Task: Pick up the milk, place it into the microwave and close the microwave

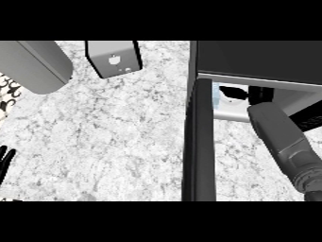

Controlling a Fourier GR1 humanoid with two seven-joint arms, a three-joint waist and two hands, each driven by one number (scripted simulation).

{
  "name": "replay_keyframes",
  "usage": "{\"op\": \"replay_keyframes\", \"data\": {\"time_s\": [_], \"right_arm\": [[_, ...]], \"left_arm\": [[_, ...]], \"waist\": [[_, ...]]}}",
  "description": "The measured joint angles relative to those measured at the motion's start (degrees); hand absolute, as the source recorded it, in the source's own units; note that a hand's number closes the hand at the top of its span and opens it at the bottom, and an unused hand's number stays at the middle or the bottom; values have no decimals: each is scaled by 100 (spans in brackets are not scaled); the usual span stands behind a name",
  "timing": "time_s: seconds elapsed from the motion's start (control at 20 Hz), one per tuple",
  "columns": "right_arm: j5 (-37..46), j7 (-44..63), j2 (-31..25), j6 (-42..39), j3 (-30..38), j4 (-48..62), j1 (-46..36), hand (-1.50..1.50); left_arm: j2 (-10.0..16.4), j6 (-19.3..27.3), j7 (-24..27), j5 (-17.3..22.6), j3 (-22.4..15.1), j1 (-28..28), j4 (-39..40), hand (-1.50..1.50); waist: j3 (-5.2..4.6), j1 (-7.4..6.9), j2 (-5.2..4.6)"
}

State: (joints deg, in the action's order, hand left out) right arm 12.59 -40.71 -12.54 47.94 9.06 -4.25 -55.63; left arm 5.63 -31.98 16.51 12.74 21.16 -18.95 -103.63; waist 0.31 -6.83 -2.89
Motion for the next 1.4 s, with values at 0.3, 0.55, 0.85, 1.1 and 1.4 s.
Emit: {"op": "replay_keyframes", "data": {"time_s": [0.3, 0.55, 0.85, 1.1, 1.4], "right_arm": [[19, -21, 144, 9, 10, -32, 56, -150], [-21, -114, 191, -112, 70, -96, 133, -150], [-115, -272, 150, -360, 188, -170, 252, -150], [-281, -608, 144, -892, 342, -328, 474, -150], [-490, -1043, 334, -1632, 481, -526, 861, -150]], "left_arm": [[-87, -12, 32, -49, -74, -50, -17, -150], [-111, 23, 39, -47, -35, -107, -130, -150], [-246, 39, 195, -182, -61, -298, -227, -150], [-336, 19, 241, -215, -77, -461, -311, -150], [-418, -110, 271, -225, -104, -747, -487, -150]], "waist": [[-4, 70, 37], [-6, 143, 72], [-8, 218, 109], [-10, 312, 149], [-19, 446, 216]]}}
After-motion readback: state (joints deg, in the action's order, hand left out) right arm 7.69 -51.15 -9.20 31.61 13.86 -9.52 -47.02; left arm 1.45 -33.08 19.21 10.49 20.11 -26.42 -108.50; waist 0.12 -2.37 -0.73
